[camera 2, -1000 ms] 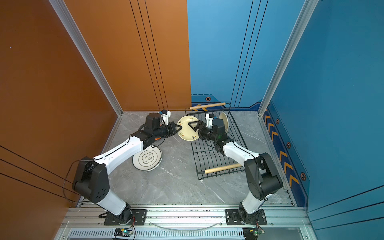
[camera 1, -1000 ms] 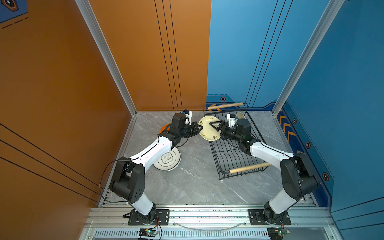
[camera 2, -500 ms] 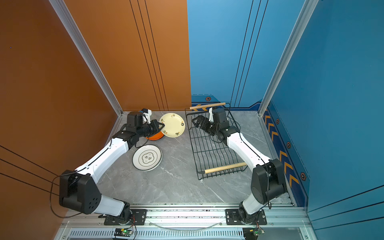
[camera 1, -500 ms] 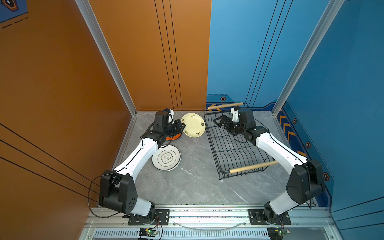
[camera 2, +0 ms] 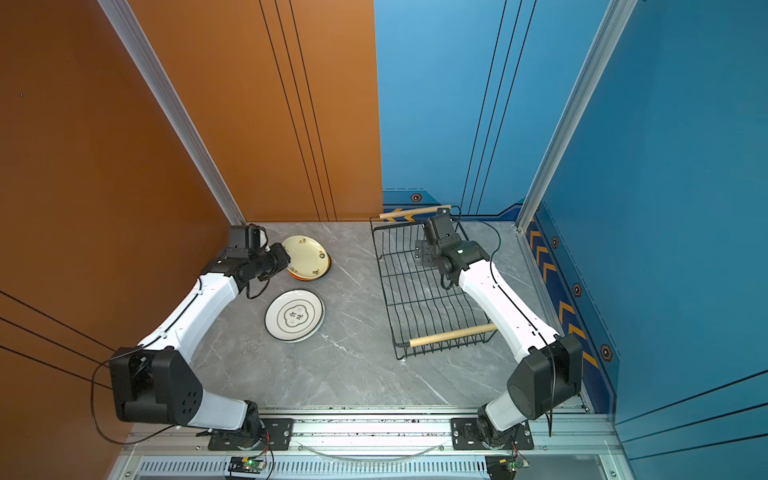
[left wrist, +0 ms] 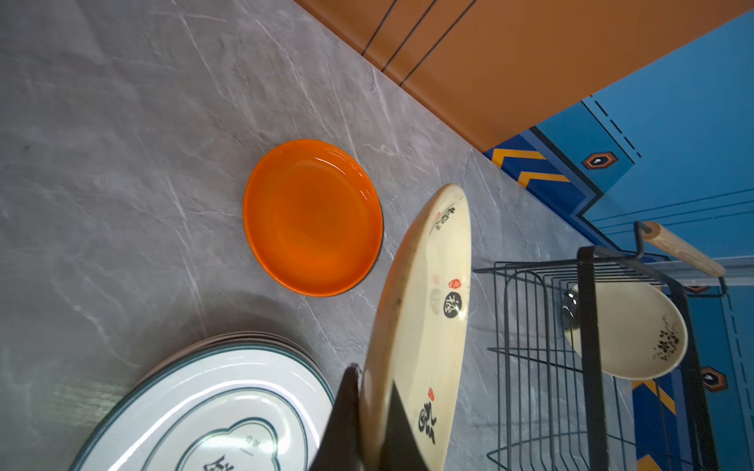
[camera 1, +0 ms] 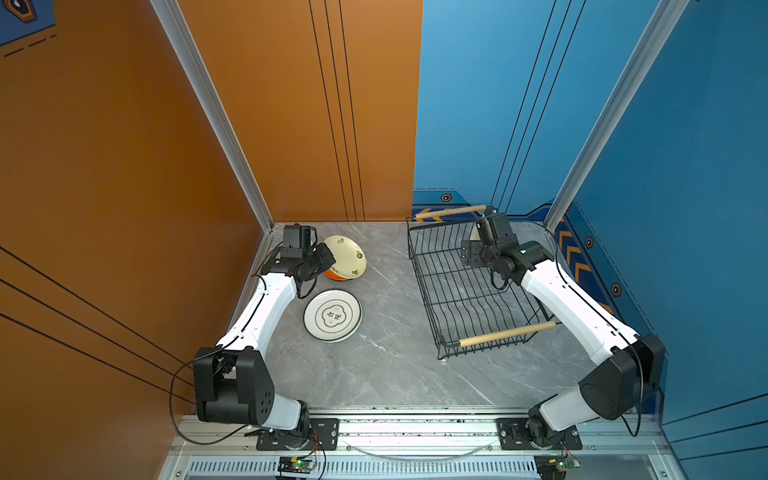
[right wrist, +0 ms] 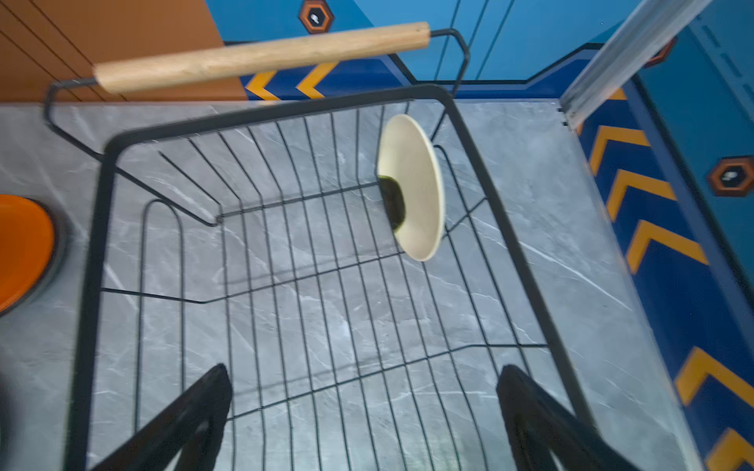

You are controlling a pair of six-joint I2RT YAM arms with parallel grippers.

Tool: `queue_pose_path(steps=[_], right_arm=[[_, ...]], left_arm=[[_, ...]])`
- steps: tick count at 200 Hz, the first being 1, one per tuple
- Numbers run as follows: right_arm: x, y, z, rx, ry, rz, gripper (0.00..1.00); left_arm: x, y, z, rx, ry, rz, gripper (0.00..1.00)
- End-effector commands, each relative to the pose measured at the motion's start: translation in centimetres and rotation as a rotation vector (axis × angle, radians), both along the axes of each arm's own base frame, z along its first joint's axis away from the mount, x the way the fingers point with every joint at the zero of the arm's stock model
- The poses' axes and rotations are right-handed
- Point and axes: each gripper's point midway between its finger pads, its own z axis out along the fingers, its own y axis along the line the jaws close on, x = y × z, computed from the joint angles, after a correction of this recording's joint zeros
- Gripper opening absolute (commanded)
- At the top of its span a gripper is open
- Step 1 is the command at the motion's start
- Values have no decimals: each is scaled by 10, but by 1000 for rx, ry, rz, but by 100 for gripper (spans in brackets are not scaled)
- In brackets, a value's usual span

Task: Unload the plates from the dish rack
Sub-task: 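Carry the cream plate to the orange plate with the left gripper while the right withdraws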

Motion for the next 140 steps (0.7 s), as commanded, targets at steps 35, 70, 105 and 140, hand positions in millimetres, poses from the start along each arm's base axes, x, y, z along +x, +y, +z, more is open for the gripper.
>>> queue_pose_path(steps=[35, 70, 105, 140], right_arm=[[-13, -34, 4, -196, 16, -60, 100], [-11, -33, -7, -189, 44, -49, 100], [-8, -19, -22, -131, 75, 13, 100], [-7, -10, -32, -78, 98, 51, 100]], left_arm=[[24, 50, -20, 91, 64, 112, 0], [41, 66, -39, 104, 101, 136, 0], [59, 69, -50, 95, 106, 130, 0], [70, 72, -66, 96, 131, 129, 0]])
